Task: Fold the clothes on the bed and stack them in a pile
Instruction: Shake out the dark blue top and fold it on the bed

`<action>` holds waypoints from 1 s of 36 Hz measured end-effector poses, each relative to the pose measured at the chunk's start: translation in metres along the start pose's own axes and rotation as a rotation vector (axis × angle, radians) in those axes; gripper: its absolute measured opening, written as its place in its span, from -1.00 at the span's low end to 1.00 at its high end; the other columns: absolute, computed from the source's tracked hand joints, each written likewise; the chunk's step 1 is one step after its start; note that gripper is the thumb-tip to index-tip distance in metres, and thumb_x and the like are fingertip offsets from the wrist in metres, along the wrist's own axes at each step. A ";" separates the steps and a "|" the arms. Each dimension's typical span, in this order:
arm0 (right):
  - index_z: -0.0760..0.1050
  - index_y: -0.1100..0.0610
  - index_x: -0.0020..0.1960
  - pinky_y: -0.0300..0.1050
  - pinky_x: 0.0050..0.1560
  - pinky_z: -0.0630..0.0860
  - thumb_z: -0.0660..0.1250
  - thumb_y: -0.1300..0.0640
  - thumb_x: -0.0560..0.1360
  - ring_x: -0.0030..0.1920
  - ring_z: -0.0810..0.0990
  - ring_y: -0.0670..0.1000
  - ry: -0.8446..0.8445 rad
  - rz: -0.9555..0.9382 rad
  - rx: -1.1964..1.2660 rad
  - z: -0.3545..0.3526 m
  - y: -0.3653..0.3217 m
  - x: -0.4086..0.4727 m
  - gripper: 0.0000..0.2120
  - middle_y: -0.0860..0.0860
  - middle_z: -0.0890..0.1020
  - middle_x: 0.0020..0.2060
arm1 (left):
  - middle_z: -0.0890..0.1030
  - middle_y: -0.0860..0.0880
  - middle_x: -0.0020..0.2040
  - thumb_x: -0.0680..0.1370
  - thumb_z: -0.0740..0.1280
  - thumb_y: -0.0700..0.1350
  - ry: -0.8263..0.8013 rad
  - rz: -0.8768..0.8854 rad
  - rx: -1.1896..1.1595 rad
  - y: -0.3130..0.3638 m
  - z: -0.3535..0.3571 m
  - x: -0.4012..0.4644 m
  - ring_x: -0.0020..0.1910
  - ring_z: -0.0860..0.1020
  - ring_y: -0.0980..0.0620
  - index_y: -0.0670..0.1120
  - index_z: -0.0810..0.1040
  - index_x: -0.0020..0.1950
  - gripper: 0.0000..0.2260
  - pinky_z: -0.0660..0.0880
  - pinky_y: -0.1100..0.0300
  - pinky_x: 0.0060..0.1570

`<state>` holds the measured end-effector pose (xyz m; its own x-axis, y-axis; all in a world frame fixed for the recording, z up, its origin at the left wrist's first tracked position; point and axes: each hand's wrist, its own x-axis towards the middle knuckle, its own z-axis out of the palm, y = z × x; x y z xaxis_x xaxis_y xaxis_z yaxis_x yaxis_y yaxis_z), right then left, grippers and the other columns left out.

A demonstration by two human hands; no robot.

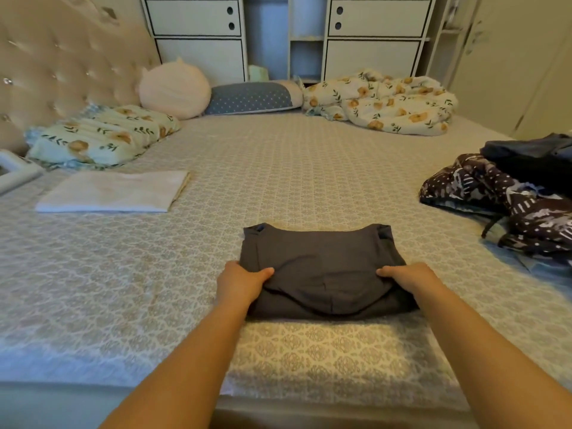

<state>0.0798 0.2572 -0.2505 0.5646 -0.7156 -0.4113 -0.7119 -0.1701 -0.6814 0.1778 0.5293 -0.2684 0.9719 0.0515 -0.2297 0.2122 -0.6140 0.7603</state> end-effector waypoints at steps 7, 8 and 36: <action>0.53 0.15 -0.10 -0.10 -0.25 0.40 0.40 0.08 0.45 -0.21 0.50 0.11 0.067 -0.329 -0.208 0.021 -0.036 -0.022 -0.86 0.13 0.59 -0.12 | 0.62 -0.13 0.01 0.44 0.44 0.11 0.019 0.114 0.077 0.016 -0.034 0.019 -0.32 0.42 0.05 -0.08 0.56 0.01 -0.69 0.30 0.20 -0.40; 0.51 0.11 -0.14 -0.10 -0.25 0.38 0.39 0.08 0.46 -0.23 0.47 0.09 0.066 -0.380 -0.198 0.027 -0.043 -0.025 -0.89 0.10 0.57 -0.17 | 0.61 -0.11 0.00 0.45 0.43 0.11 0.044 0.144 0.103 0.016 -0.043 0.023 -0.31 0.41 0.04 -0.06 0.55 0.01 -0.71 0.32 0.19 -0.37; 0.46 0.13 0.25 -0.03 -0.07 0.41 0.34 -0.05 0.52 -0.02 0.52 0.12 -0.315 -0.719 0.142 0.407 -0.392 -0.025 -0.62 0.10 0.57 0.12 | 0.58 -0.13 0.10 0.57 0.29 0.06 0.681 0.027 0.407 -0.074 -0.355 0.355 0.10 0.53 -0.19 0.02 0.45 0.27 -0.71 0.43 -0.04 0.12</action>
<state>0.5146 0.6175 -0.2199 0.9719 -0.2345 0.0210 -0.0802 -0.4139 -0.9068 0.5436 0.8726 -0.1907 0.8525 0.4226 0.3076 0.2617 -0.8546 0.4486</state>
